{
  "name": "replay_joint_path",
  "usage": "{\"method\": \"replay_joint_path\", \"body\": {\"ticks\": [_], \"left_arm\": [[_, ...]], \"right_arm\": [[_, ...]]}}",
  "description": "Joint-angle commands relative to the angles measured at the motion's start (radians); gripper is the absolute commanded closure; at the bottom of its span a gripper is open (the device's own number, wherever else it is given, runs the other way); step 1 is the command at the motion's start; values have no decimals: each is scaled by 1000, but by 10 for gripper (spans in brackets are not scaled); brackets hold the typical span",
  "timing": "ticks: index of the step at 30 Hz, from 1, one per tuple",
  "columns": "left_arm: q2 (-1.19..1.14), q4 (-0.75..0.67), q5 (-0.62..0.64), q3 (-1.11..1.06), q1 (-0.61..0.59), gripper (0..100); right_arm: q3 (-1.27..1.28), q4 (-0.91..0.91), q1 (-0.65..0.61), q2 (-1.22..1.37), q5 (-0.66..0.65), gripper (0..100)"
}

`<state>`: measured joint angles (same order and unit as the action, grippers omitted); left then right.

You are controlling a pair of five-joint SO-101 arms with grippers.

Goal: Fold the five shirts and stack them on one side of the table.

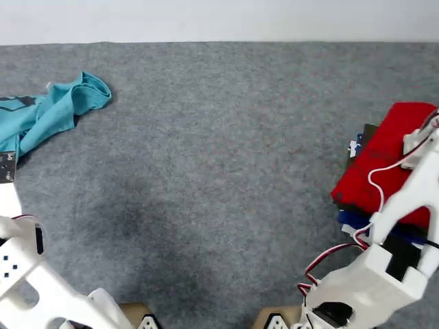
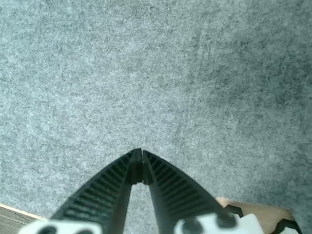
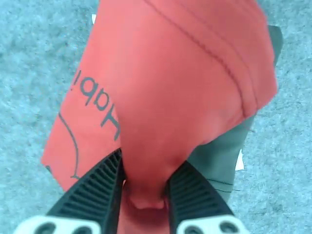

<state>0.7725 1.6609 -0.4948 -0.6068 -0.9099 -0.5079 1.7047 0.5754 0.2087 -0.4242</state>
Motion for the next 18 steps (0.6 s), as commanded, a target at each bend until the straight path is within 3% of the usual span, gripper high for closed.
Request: {"method": "replay_joint_path", "body": {"ticks": [1, 10, 14, 18], "left_arm": [[15, 6, -2, 2, -5, 995], [15, 6, -2, 2, -5, 995], [15, 6, -2, 2, -6, 995], [15, 8, -5, 2, -8, 995]], "right_arm": [[-12, -12, 33, -10, -37, 989], [-8, -145, 79, 64, -103, 978], [-12, -107, 79, 102, -100, 850], [-12, -85, 81, 70, 9, 710]]}}
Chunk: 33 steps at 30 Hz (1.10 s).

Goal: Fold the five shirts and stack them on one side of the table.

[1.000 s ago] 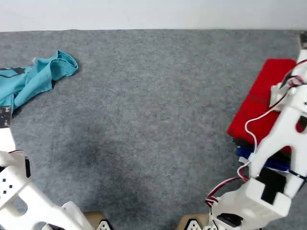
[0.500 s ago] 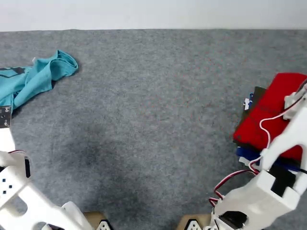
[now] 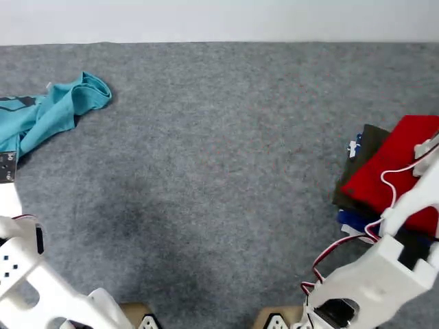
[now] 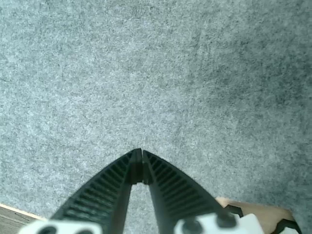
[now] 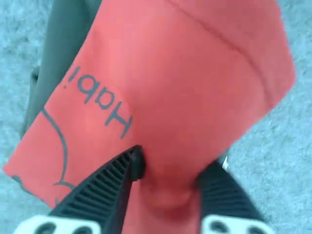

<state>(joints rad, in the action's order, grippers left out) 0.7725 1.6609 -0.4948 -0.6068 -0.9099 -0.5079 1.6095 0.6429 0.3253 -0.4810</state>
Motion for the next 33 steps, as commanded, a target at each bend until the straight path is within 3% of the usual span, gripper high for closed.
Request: {"method": "replay_joint_path", "body": {"ticks": [1, 6, 10, 15, 18, 25, 33], "left_arm": [[15, 8, -5, 2, -8, 995], [15, 8, -5, 2, -8, 995], [15, 8, -5, 1, -8, 995], [17, 8, -6, -33, -8, 995], [17, 8, -6, -45, -9, 995], [17, 8, -6, -44, -9, 995], [17, 6, -6, -44, -9, 995]], "right_arm": [[-12, 10, 13, -62, 83, 689], [-12, 13, -16, -173, 143, 674], [-6, 114, -87, -219, 147, 705], [-6, 162, -168, -134, 149, 996], [-6, 180, -185, -45, 149, 942], [17, 185, -245, 151, 149, 988], [129, 185, -340, 111, 141, 989]]}}
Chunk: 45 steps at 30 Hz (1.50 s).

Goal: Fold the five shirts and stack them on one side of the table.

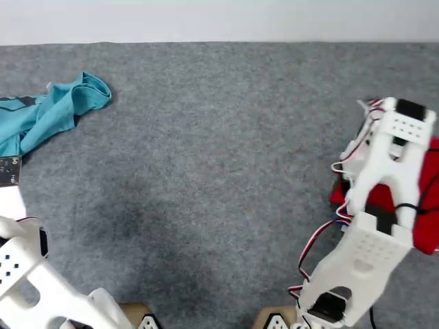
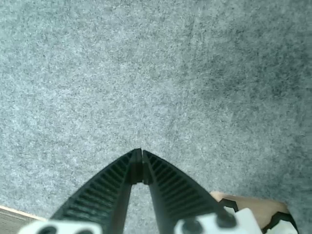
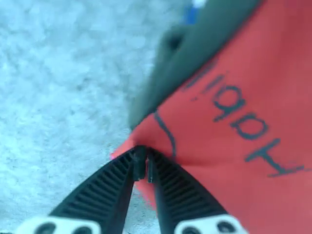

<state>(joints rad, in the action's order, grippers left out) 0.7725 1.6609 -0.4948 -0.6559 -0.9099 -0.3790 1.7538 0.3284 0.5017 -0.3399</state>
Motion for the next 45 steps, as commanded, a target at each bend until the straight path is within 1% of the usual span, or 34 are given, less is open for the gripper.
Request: {"method": "replay_joint_path", "body": {"ticks": [1, 4, 8, 10, 12, 17, 19, 22, 27, 29, 32, 38, 42, 43, 45], "left_arm": [[17, 6, -6, 5, -9, 995], [17, 6, -6, 5, -9, 995], [17, 6, -6, 5, -6, 995], [17, 6, -6, 5, -6, 995], [17, 6, -6, 5, -5, 995], [17, 6, -6, 5, -5, 995], [17, 6, -6, 5, -5, 995], [17, 6, -6, 5, -5, 995], [17, 8, -6, 5, -5, 995], [17, 8, -6, 5, -5, 995], [17, 8, -6, 10, -5, 995], [17, 6, -6, 42, -3, 995], [8, -9, -8, 90, -3, 994], [8, -28, -9, 91, -3, 990], [8, -60, -40, 91, -3, 949]], "right_arm": [[0, 39, -25, -85, 0, 989], [-12, 35, -18, -159, 0, 989], [-81, 15, 25, -237, -2, 989], [-104, -56, 59, -255, -2, 989], [-104, -173, 90, -255, -2, 989], [-103, -467, 117, -147, 0, 989], [-103, -556, 119, -77, 0, 989], [-103, -645, 114, 27, 5, 989], [-107, -734, 111, 145, 5, 989], [-109, -728, 111, 136, 5, 989], [-109, -648, 88, 51, 6, 989], [-109, -398, -22, -166, 8, 989], [-109, -216, -101, -259, 8, 989], [-109, -170, -117, -271, 8, 989], [-109, -87, -153, -289, 8, 989]]}}
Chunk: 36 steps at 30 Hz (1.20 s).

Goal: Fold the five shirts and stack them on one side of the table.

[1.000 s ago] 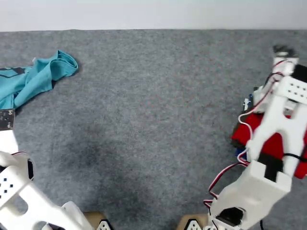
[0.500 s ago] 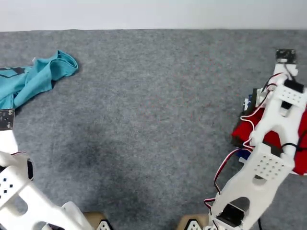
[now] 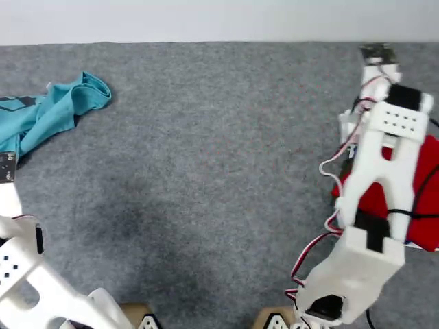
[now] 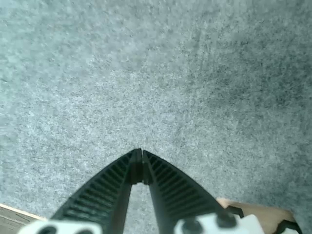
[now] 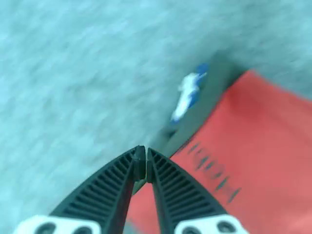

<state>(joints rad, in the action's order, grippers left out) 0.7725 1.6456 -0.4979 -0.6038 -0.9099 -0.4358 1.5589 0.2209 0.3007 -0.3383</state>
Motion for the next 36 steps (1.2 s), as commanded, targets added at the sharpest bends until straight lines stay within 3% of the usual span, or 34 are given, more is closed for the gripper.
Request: {"method": "replay_joint_path", "body": {"ticks": [1, 6, 13, 21, 31, 36], "left_arm": [[8, -58, -51, 39, -3, 919], [-31, -203, -54, 38, 18, 820], [-381, -295, -55, 170, 235, 817], [-842, -295, 21, 639, 419, 816], [-1369, -292, 18, 1265, 423, 813], [-1574, -298, 17, 1543, 428, 766]], "right_arm": [[-52, 150, -61, -96, 6, 989], [-5, 239, -125, -153, 46, 989], [137, 237, -166, -302, 101, 989], [381, 237, -131, -479, 97, 989], [569, 234, -110, -582, 97, 989], [612, 232, -110, -582, 97, 989]]}}
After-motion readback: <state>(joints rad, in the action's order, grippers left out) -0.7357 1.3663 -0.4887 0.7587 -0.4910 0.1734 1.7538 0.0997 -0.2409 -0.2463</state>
